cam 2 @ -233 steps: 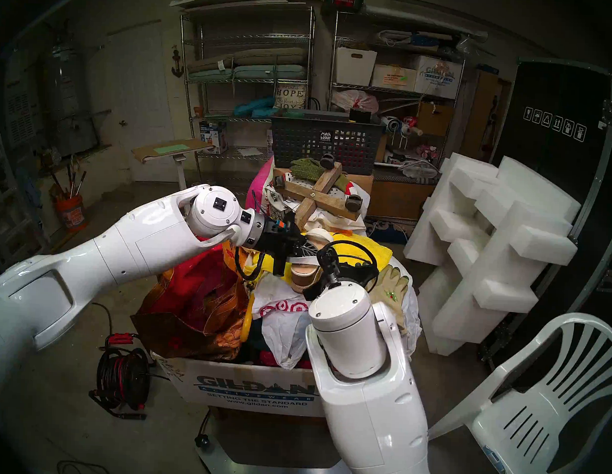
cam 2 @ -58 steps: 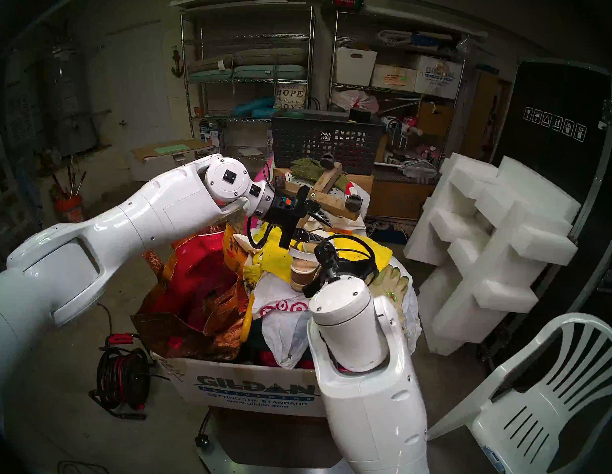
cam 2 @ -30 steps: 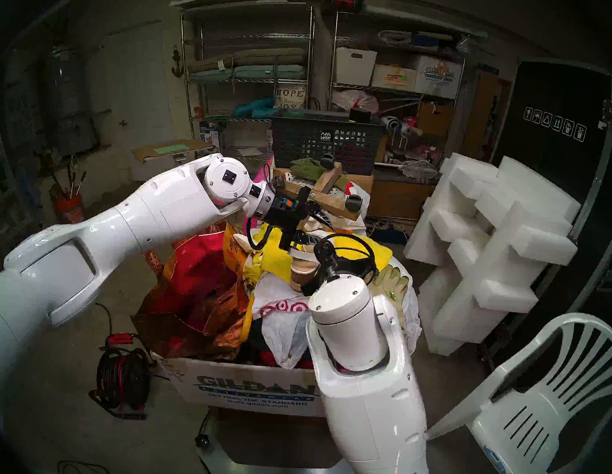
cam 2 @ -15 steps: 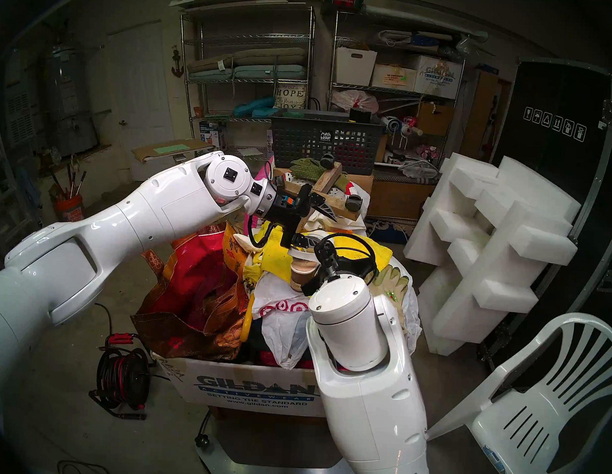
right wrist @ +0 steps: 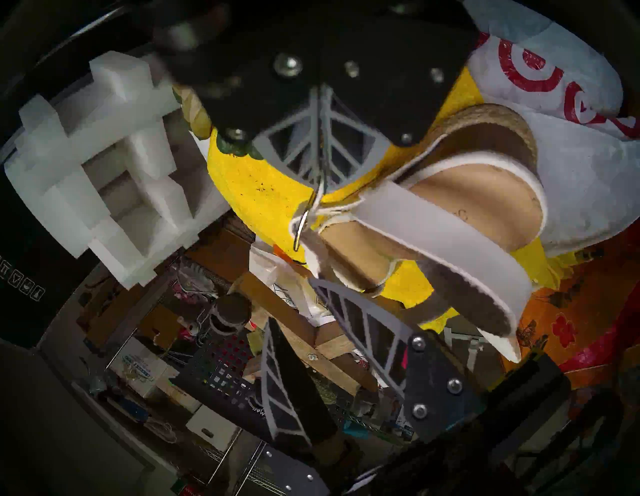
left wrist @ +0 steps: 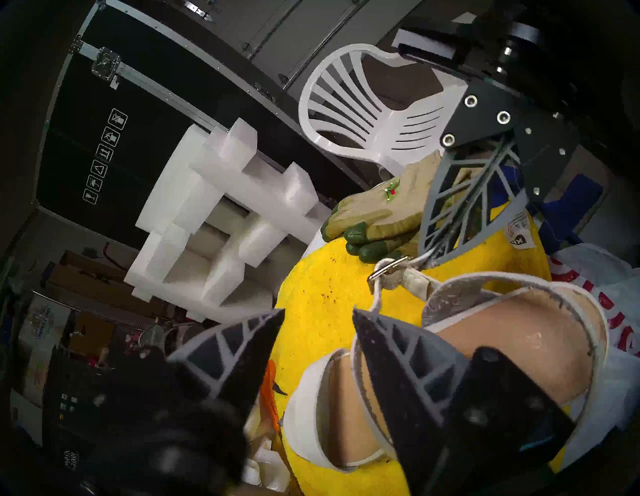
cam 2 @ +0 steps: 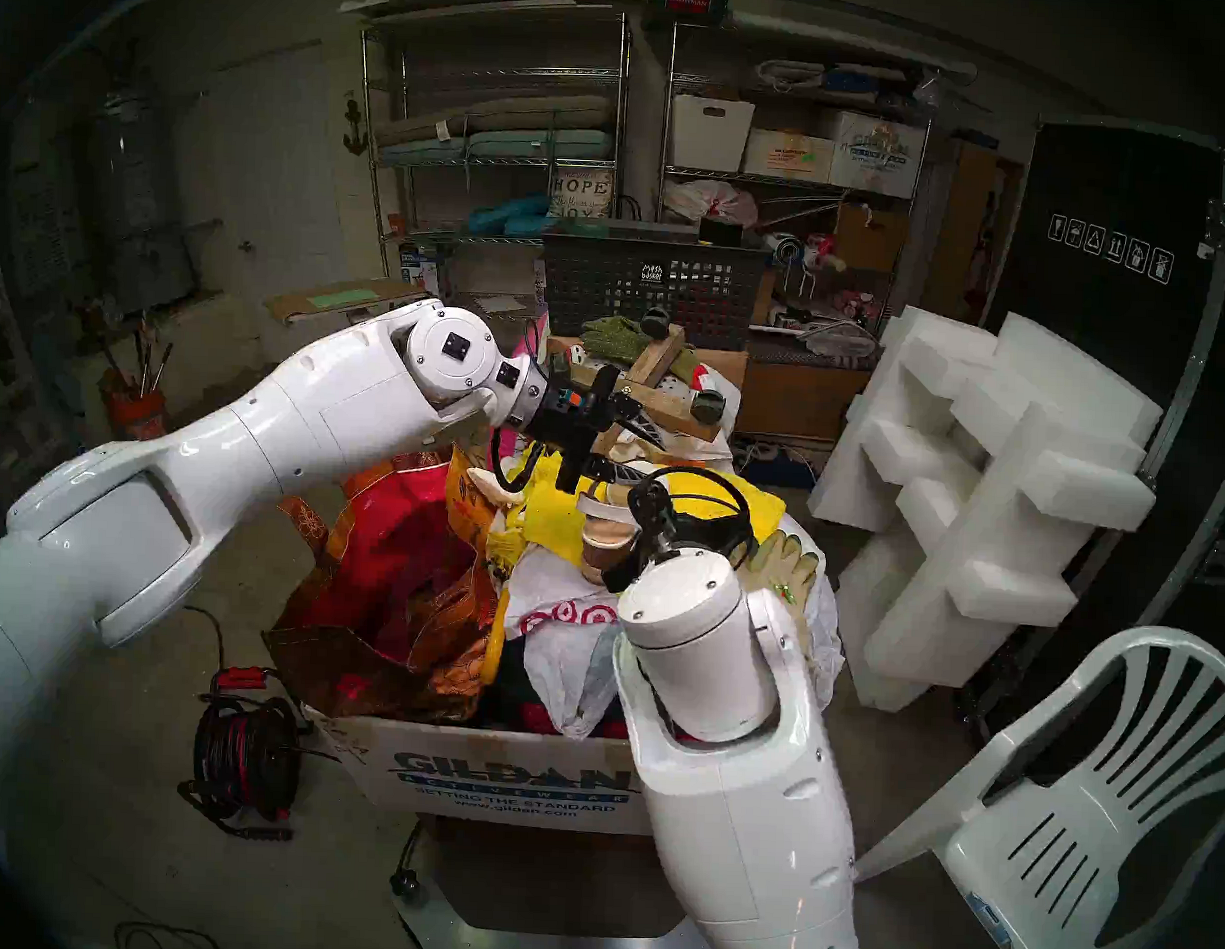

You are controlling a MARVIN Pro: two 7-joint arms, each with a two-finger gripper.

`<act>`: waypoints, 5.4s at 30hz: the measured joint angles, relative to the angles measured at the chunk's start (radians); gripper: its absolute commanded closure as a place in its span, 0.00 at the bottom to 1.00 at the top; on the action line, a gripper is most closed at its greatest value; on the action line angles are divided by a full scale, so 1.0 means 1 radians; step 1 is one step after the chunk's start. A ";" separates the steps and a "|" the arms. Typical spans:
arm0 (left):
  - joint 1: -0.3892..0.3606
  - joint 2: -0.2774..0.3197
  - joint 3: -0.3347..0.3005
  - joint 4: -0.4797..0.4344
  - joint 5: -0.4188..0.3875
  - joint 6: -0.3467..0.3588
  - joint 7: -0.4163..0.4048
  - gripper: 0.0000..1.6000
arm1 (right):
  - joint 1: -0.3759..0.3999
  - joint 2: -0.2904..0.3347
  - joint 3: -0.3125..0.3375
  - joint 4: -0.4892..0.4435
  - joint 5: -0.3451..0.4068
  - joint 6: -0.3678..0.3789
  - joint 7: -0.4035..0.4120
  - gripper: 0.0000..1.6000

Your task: Unbuckle a shoe

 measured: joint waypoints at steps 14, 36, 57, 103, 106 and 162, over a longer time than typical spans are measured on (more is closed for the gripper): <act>-0.005 -0.013 -0.001 0.012 0.007 -0.009 0.013 0.29 | 0.001 0.000 -0.001 0.000 -0.001 0.000 -0.002 1.00; 0.001 -0.020 0.009 0.008 0.002 -0.015 -0.037 0.31 | 0.000 0.000 -0.002 0.002 0.024 0.000 -0.023 1.00; 0.017 0.000 0.012 -0.013 0.002 -0.025 -0.041 0.49 | 0.000 0.002 0.019 -0.013 -0.006 0.000 0.031 1.00; 0.027 0.017 0.028 -0.033 0.002 -0.061 -0.061 0.59 | 0.009 0.044 0.051 -0.049 -0.130 0.000 0.227 1.00; 0.027 0.019 0.028 -0.033 0.002 -0.062 -0.064 0.55 | 0.015 0.041 0.045 -0.047 -0.138 0.000 0.238 1.00; 0.034 0.036 0.024 -0.043 -0.017 -0.068 -0.057 1.00 | 0.025 0.002 -0.048 0.011 -0.118 0.001 0.017 0.68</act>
